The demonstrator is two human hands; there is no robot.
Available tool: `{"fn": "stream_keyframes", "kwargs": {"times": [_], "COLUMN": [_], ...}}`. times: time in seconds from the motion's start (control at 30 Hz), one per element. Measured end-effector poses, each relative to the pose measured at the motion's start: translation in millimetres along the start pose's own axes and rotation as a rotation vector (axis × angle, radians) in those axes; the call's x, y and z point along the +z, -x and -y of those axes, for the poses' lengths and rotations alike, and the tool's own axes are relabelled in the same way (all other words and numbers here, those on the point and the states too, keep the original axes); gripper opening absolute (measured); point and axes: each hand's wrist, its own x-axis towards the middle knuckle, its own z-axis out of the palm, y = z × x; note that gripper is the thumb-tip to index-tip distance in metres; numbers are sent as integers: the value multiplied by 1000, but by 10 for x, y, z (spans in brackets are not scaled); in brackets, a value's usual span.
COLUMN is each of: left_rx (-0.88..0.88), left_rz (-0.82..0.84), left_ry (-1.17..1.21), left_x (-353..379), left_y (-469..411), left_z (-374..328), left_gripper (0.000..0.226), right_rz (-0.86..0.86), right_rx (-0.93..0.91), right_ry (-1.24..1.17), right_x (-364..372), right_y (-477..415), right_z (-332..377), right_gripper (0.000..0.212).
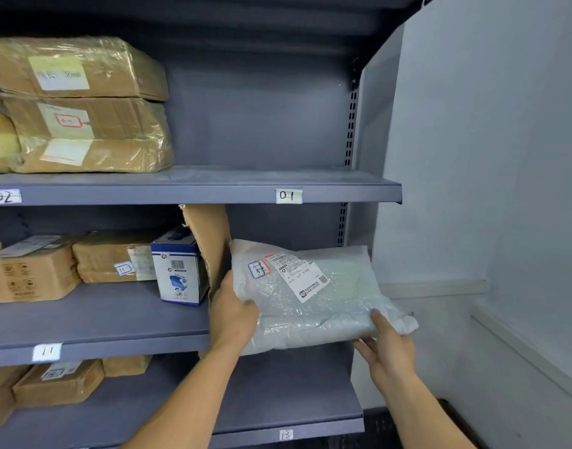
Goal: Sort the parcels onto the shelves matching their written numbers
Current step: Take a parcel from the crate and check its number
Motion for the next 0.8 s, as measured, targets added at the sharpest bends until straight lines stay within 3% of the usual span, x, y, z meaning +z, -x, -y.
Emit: {"fn": "stream_keyframes", "kwargs": {"times": [0.23, 0.33, 0.47, 0.57, 0.63, 0.7, 0.8], "left_rx": [121, 159, 147, 136, 131, 124, 108], "left_rz": [111, 252, 313, 289, 279, 256, 224], "left_ry": [-395, -486, -620, -651, -676, -704, -751], "left_x": [256, 439, 613, 676, 721, 759, 796], "left_y": [-127, -68, -66, -153, -198, -233, -283], "left_z": [34, 99, 258, 308, 301, 302, 310], "left_gripper": [56, 63, 61, 55, 54, 54, 53], "right_rz": [-93, -93, -137, -160, -128, 29, 251], "right_rx": [0, 1, -71, -326, -655, -894, -852], "right_ry": [63, 150, 559, 889, 1165, 1441, 1686], "right_x": [261, 330, 312, 279, 281, 290, 289], "right_y": [-417, -529, -645, -686, -722, -775, -878], "right_z": [-136, -138, -42, 60, 68, 43, -37], "right_gripper": [56, 60, 90, 110, 92, 59, 45]}}
